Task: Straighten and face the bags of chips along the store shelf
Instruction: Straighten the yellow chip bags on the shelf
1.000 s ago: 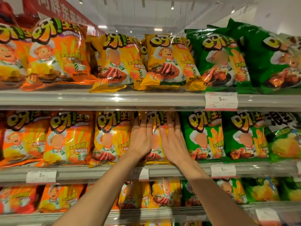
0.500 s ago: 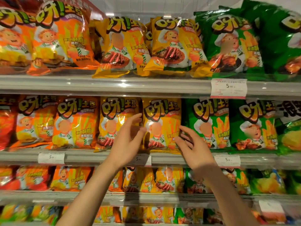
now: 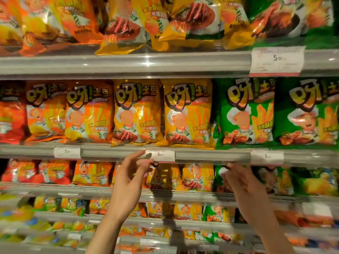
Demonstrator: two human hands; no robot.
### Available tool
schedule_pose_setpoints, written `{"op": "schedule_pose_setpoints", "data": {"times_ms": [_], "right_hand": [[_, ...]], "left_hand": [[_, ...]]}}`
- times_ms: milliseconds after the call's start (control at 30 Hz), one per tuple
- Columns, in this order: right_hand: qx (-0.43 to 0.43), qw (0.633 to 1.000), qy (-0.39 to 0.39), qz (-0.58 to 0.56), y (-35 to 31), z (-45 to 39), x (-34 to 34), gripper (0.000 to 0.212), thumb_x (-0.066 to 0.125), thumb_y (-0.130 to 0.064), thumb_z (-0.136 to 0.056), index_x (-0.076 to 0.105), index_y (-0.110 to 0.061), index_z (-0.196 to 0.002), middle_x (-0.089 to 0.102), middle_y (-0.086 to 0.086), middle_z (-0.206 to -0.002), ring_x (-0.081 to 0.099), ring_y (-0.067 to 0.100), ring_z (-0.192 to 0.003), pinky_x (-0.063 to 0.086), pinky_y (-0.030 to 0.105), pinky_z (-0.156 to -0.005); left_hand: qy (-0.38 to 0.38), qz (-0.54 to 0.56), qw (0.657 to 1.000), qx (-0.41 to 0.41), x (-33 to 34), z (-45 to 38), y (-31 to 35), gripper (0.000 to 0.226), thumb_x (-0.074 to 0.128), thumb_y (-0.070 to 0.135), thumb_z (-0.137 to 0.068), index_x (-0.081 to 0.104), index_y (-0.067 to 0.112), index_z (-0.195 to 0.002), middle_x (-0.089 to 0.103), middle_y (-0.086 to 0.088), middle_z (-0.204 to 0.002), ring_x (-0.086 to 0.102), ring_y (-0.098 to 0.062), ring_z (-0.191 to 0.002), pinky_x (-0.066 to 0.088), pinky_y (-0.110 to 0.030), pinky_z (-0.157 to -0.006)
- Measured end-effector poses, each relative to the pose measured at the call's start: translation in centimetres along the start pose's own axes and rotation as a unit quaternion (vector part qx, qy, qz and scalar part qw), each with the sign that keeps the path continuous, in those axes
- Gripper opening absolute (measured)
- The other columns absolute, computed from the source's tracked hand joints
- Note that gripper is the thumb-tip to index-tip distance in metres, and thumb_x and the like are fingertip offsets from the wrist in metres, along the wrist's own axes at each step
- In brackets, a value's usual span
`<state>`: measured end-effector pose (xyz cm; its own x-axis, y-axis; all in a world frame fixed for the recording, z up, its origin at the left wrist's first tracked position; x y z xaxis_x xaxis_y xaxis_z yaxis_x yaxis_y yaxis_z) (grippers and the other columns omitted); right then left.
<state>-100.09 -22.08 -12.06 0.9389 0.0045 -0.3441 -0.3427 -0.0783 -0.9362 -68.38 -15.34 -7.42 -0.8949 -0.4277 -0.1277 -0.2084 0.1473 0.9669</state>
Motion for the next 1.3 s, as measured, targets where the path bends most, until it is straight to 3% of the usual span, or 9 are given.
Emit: {"op": "schedule_pose_setpoints", "data": {"times_ms": [133,300,467,767,867,967,1067,1167,1300], "right_hand": [[0.005,1.000,0.010,0.005,-0.7,1.0,0.7,0.039,0.054,-0.046,-0.087,0.057,-0.033,-0.124,0.070,-0.013,-0.107,0.063,-0.004,-0.098,0.046,0.017,-0.084],[-0.006,0.997,0.071,0.006,-2.5,2.6,2.6,0.038,0.053,-0.047,-0.086,0.058,-0.033,-0.121,0.072,-0.015,-0.099,0.066,-0.003,-0.095,0.051,0.025,-0.086],[-0.018,0.996,0.091,-0.015,-5.6,3.2,7.8,0.026,0.056,-0.033,-0.095,0.059,-0.029,-0.121,0.071,-0.003,-0.096,0.067,0.007,-0.088,0.053,0.033,-0.082],[-0.127,0.986,0.092,0.050,-13.2,1.8,14.2,0.024,0.058,-0.029,-0.096,0.062,-0.025,-0.120,0.073,-0.012,-0.088,0.067,0.000,-0.077,0.050,0.016,-0.069],[-0.153,0.987,0.047,0.023,-16.0,0.3,16.4,0.022,0.058,-0.025,-0.098,0.062,-0.023,-0.120,0.073,-0.015,-0.096,0.067,-0.003,-0.091,0.049,0.009,-0.076],[-0.166,0.985,0.046,0.024,-18.6,-1.6,17.6,0.028,0.057,-0.033,-0.098,0.058,-0.036,-0.126,0.063,-0.017,-0.119,0.058,0.000,-0.110,0.048,0.027,-0.100],[-0.183,0.981,0.049,0.042,-20.7,-3.8,18.0,0.054,0.053,-0.041,-0.099,0.035,-0.033,-0.149,0.039,-0.014,-0.152,0.036,0.004,-0.139,0.031,0.032,-0.116],[-0.101,0.994,0.021,0.046,-20.5,-6.1,18.7,0.074,0.046,-0.053,-0.098,0.007,-0.030,-0.157,0.015,-0.010,-0.164,0.018,0.012,-0.149,0.021,0.034,-0.117],[-0.057,0.998,0.016,0.000,-20.3,-8.7,19.2,0.080,0.044,-0.057,-0.097,0.008,-0.020,-0.158,0.020,0.000,-0.163,0.024,0.021,-0.148,0.024,0.035,-0.116]], "left_hand": [[-0.011,0.001,1.000,0.008,-0.8,-0.8,0.5,0.023,0.055,0.016,-0.101,0.062,0.025,-0.121,0.076,0.010,-0.097,0.068,0.000,-0.098,0.048,-0.007,-0.077],[-0.053,-0.004,0.998,0.040,-2.3,-3.1,1.1,0.023,0.055,0.019,-0.101,0.062,0.026,-0.122,0.077,0.011,-0.099,0.068,-0.001,-0.102,0.051,-0.026,-0.090],[-0.091,0.029,0.994,0.048,-6.0,-5.2,1.3,0.022,0.053,0.014,-0.102,0.062,0.023,-0.120,0.076,0.013,-0.098,0.067,0.002,-0.100,0.049,-0.011,-0.087],[-0.075,0.041,0.993,0.079,-10.2,-8.1,2.2,0.031,0.058,0.017,-0.099,0.055,0.025,-0.129,0.071,0.003,-0.106,0.066,-0.004,-0.100,0.051,-0.019,-0.088],[-0.056,0.028,0.994,0.091,-10.4,-9.0,3.2,0.045,0.059,0.018,-0.099,0.044,0.026,-0.141,0.064,0.006,-0.121,0.062,0.000,-0.109,0.047,-0.013,-0.093],[-0.052,-0.003,0.994,0.100,-9.4,-10.1,4.3,0.057,0.058,0.019,-0.100,0.032,0.030,-0.150,0.051,0.010,-0.141,0.048,0.002,-0.129,0.039,-0.019,-0.109],[-0.049,-0.048,0.992,0.108,-7.7,-11.8,5.0,0.066,0.055,0.024,-0.102,0.019,0.028,-0.157,0.033,0.013,-0.155,0.031,0.001,-0.141,0.027,-0.026,-0.118],[-0.048,-0.097,0.990,0.089,-6.0,-13.3,5.1,0.075,0.051,0.035,-0.102,0.004,0.023,-0.160,0.013,0.005,-0.167,0.015,-0.011,-0.152,0.013,-0.027,-0.120],[-0.069,-0.086,0.993,0.042,-4.1,-15.4,4.9,0.085,0.049,0.047,-0.100,-0.001,0.014,-0.160,0.016,-0.003,-0.167,0.018,-0.020,-0.152,0.018,-0.028,-0.117]]}}
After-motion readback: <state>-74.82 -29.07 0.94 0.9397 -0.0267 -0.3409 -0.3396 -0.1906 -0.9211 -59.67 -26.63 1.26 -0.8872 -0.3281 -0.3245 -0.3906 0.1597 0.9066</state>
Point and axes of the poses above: each hand's wrist, its own z-axis away from the middle knuckle, its own x-axis out of the palm, y = z × x, the point moved 10 cm from there along -z, towards the middle knuckle
